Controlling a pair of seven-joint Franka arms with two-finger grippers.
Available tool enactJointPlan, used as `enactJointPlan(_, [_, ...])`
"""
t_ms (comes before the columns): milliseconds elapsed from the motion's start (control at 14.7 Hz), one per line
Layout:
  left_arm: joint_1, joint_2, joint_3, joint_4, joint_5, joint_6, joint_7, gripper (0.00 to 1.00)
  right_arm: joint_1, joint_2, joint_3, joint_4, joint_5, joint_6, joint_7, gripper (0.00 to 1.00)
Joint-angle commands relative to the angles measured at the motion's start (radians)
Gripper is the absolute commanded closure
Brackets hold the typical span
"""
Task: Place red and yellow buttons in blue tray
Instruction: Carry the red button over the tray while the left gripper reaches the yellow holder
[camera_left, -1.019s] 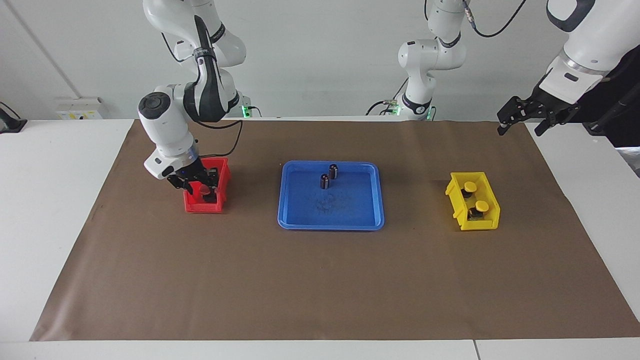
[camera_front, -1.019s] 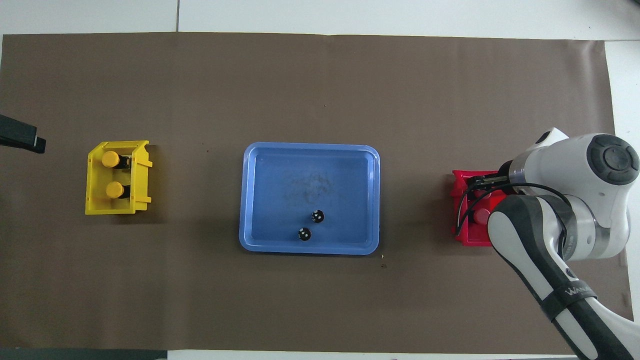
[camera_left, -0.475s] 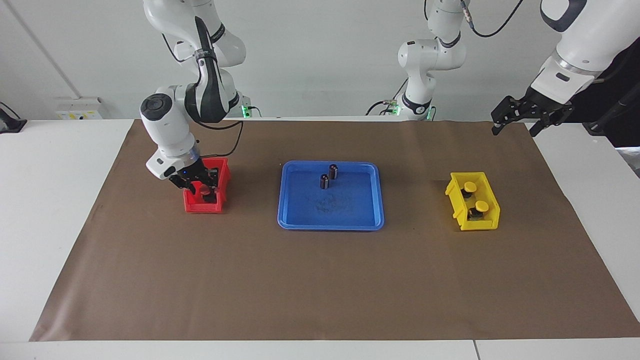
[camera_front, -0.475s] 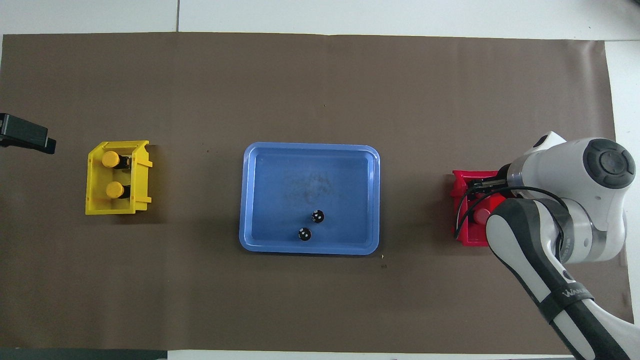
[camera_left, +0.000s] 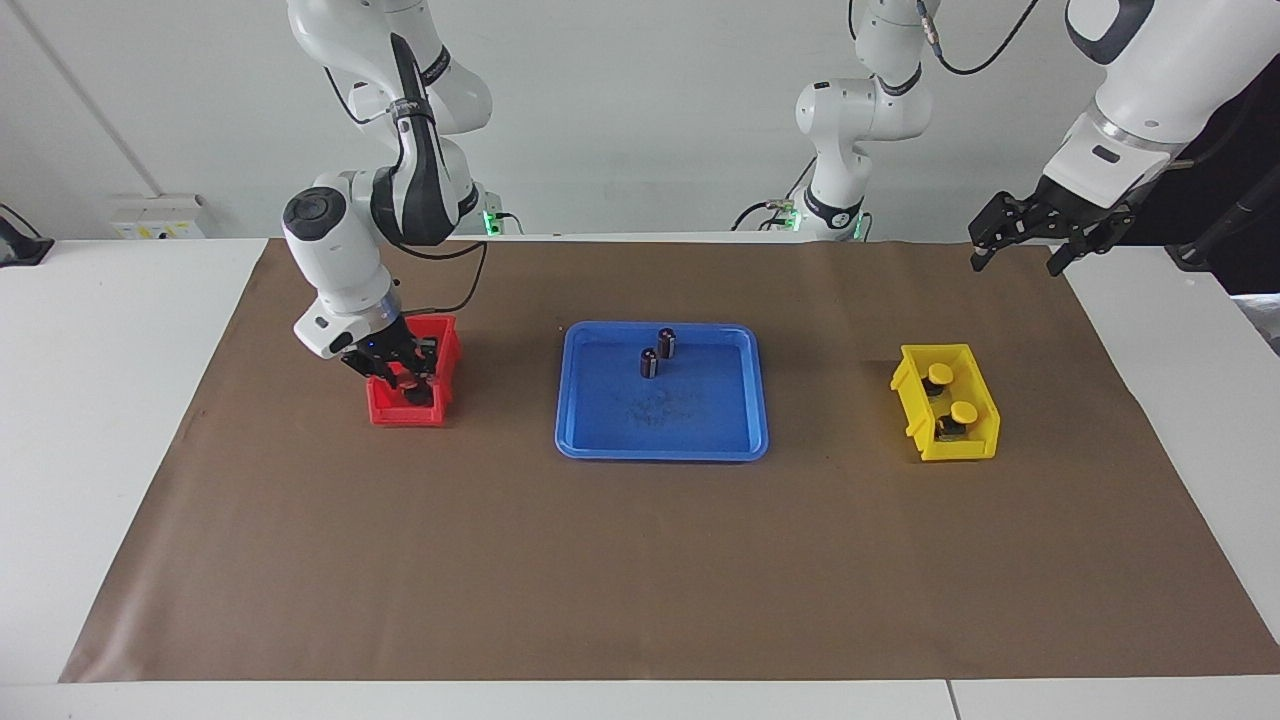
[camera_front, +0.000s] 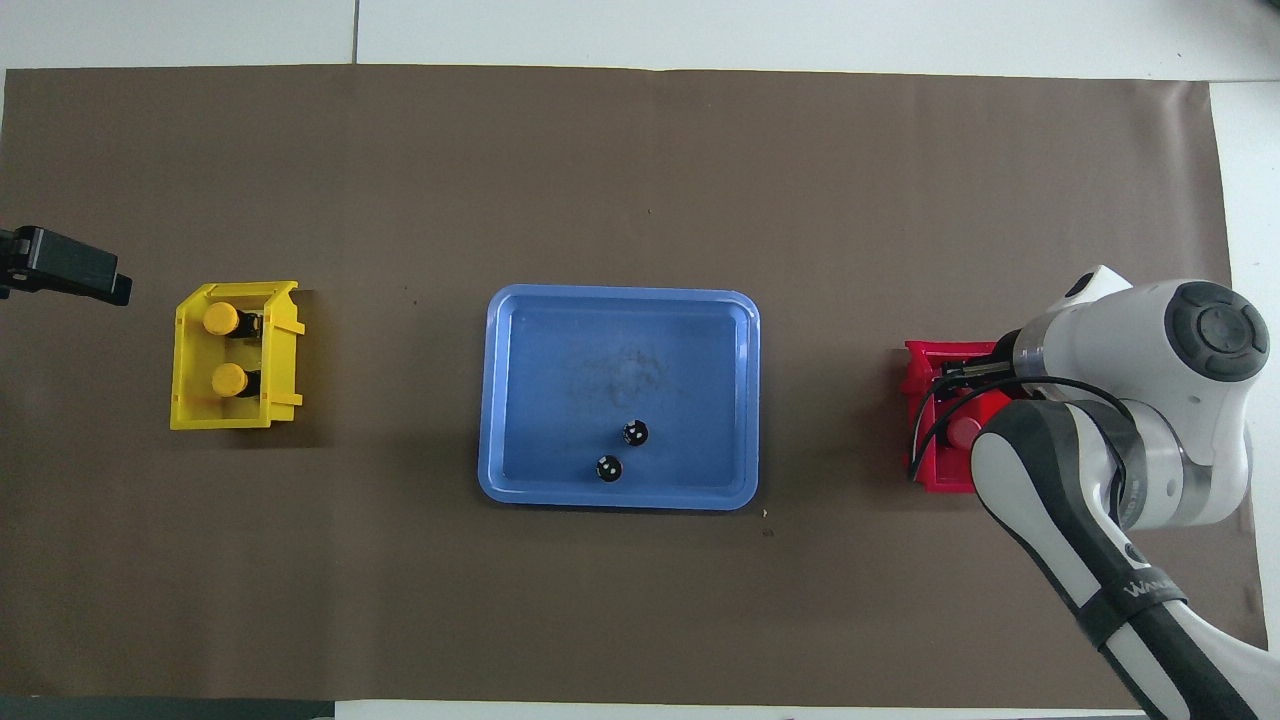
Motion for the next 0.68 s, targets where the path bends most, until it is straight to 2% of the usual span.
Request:
enactJointPlan(0, [-0.023,-0.036,0.001,-0.061,-0.007,0.055,-0.074,0.00,-0.012,0.035,0.001,0.177,0.004,-0.198,-0.042,0.83])
enactJointPlan(136, [-0.029,-0.042,0.001,-0.068,-0.007,0.055,-0.079,0.00,-0.009,0.081,0.001,0.330,-0.013,-0.352,-0.041,0.83])
enactJointPlan(272, [-0.031,-0.050,-0.001,-0.086,-0.008,0.064,-0.085,0.00,-0.001,0.119,0.004,0.439,-0.013,-0.432,-0.041,0.82])
enactJointPlan(408, [-0.064,-0.079,-0.005,-0.153,-0.008,0.139,-0.135,0.00,0.045,0.135,0.009,0.510,-0.001,-0.452,-0.021,0.82])
enactJointPlan(611, [-0.088,-0.120,-0.005,-0.258,-0.008,0.230,-0.186,0.00,0.164,0.182,0.015,0.578,0.006,-0.426,0.198,0.82])
